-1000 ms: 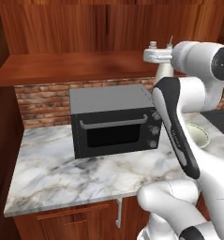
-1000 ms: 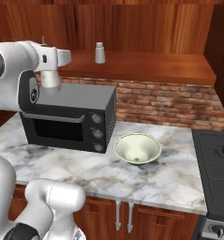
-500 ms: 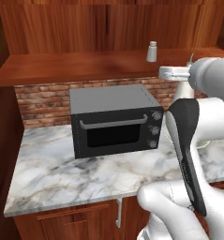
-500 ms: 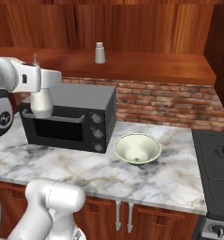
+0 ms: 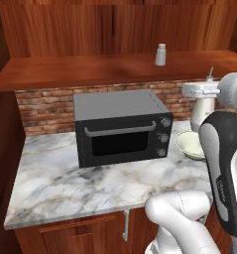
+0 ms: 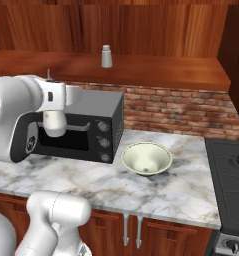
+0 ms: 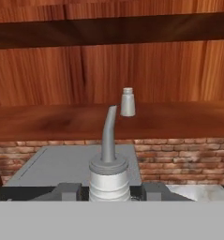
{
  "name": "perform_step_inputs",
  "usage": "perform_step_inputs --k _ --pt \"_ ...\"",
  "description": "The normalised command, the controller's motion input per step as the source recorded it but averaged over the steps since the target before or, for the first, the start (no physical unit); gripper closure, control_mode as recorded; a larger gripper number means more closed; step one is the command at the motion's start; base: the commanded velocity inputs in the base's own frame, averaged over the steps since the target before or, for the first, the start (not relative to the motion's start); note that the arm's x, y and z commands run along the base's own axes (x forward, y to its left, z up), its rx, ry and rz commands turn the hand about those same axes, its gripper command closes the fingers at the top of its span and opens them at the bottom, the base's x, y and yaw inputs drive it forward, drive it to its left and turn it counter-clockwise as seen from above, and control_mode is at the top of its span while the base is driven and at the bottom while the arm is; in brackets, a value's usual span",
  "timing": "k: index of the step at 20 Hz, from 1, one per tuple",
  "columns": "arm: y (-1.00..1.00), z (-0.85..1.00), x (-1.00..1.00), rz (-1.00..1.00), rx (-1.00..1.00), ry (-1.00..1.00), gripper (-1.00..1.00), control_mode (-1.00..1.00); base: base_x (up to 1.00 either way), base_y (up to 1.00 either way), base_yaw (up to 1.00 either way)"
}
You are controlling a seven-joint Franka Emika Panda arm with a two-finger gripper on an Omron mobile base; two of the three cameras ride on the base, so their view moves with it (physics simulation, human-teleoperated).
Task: Retrieve the bottle and the shaker from the cabinet and place them next to the mixing bowl on the counter. Then add garlic from the fridge to the mixing bowl.
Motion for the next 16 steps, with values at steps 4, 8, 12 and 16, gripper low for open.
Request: perform_step_inputs --k 4,8,12,16 --pt "-0.07 -0.24 0.0 0.17 0.0 0.0 1.0 -1.0 0.0 0.0 0.0" --pt "0.03 -0.02 0.0 0.02 0.0 0.0 1.0 -1.0 0.0 0.0 0.0" --pt "0.0 0.0 0.0 0.0 0.0 0.0 1.0 1.0 -0.06 0.0 0.0" --pt "0.0 0.0 0.0 0.0 0.0 0.0 1.0 1.0 -0.93 0.0 -0.05"
